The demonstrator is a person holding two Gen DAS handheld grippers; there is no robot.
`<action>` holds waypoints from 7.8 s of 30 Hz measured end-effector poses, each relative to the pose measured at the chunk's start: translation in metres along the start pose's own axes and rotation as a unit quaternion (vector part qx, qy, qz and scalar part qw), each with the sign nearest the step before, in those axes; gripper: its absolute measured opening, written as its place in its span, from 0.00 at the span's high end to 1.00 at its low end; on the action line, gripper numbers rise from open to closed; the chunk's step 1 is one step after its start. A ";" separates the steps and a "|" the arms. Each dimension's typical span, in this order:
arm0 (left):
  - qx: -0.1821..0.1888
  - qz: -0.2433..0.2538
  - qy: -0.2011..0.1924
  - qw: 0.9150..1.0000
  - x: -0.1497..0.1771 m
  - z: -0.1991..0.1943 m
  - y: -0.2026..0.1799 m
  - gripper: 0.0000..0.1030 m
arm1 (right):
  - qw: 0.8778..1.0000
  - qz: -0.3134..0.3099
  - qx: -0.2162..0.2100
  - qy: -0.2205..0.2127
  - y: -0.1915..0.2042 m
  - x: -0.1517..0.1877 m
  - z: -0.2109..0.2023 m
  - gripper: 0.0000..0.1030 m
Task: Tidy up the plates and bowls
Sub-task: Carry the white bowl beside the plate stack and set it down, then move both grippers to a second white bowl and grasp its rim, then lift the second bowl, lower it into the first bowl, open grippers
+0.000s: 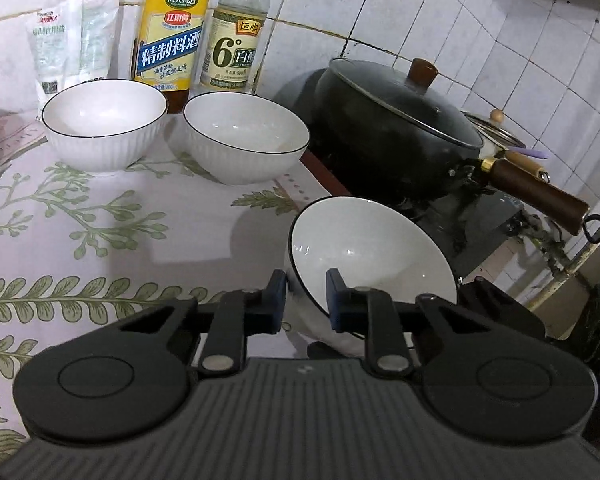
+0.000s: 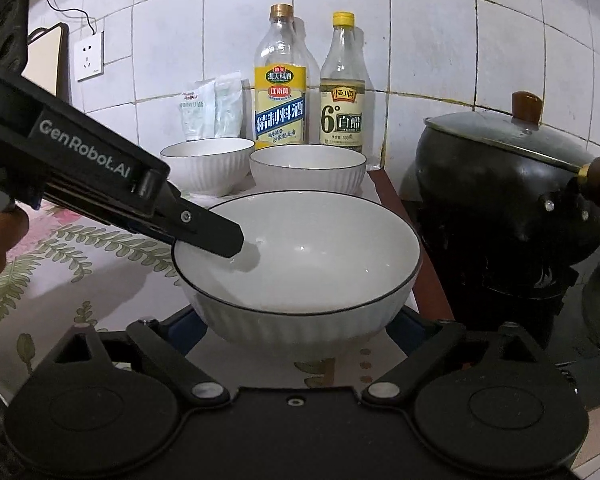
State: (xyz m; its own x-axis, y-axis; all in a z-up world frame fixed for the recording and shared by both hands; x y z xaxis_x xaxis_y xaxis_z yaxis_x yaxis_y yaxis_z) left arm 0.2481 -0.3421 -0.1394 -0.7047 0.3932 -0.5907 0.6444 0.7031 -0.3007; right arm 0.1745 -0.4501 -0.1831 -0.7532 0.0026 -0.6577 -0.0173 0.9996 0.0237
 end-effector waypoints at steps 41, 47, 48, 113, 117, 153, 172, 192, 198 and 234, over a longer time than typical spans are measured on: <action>-0.143 -0.118 -0.081 0.979 0.030 -0.103 0.137 0.80 | 0.986 -0.146 -0.081 0.012 0.165 -0.076 0.031 0.06; -0.155 -0.132 -0.078 0.976 0.034 -0.100 0.150 0.79 | 0.982 -0.150 -0.106 0.029 0.172 -0.077 0.048 0.06; -0.158 -0.133 -0.078 0.975 0.034 -0.100 0.151 0.79 | 0.982 -0.151 -0.109 0.032 0.173 -0.077 0.050 0.06; -0.119 -0.048 -0.025 0.991 -0.052 -0.086 0.024 0.60 | 0.996 -0.077 -0.043 0.021 0.024 -0.113 -0.017 0.04; -0.118 -0.073 -0.015 0.990 -0.069 -0.056 0.034 0.60 | 0.997 -0.045 -0.044 0.047 0.008 -0.114 0.015 0.04; -0.098 -0.076 0.015 0.992 -0.078 -0.003 0.029 0.78 | 0.992 0.016 -0.071 0.098 -0.013 -0.115 0.053 0.08; -0.110 -0.048 -0.060 0.991 -0.018 -0.153 0.008 0.78 | 0.996 -0.050 -0.066 0.045 0.082 -0.131 -0.073 0.09; -0.105 -0.118 -0.055 0.986 0.031 -0.192 0.085 0.78 | 0.986 -0.090 -0.109 0.083 0.176 -0.131 -0.053 0.09; -0.073 -0.149 -0.046 0.985 0.032 -0.174 0.111 0.78 | 0.983 -0.087 -0.117 0.111 0.179 -0.126 -0.032 0.09; -0.077 -0.146 -0.010 0.986 0.035 -0.141 0.131 0.82 | 0.966 -0.183 -0.117 0.137 0.166 -0.119 -0.013 0.07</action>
State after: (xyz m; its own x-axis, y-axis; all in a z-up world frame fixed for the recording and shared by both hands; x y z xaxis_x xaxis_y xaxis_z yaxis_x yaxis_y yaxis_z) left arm 0.2663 -0.1527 -0.0941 -0.8468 0.1489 -0.5107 0.3598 0.8675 -0.3436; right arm 0.2524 -0.2845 -0.0908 -0.8132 -0.3904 -0.4317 -0.4402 0.8978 0.0174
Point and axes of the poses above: each gripper's, at about its wrist camera, not at the fingertips, and z roughly the way its jaws point, y to its left, x to its underside, the point moved 6 cm from there along z, roughly the way its jaws point, and after that the axes turned 14 degrees about y, right-handed, at the moved point
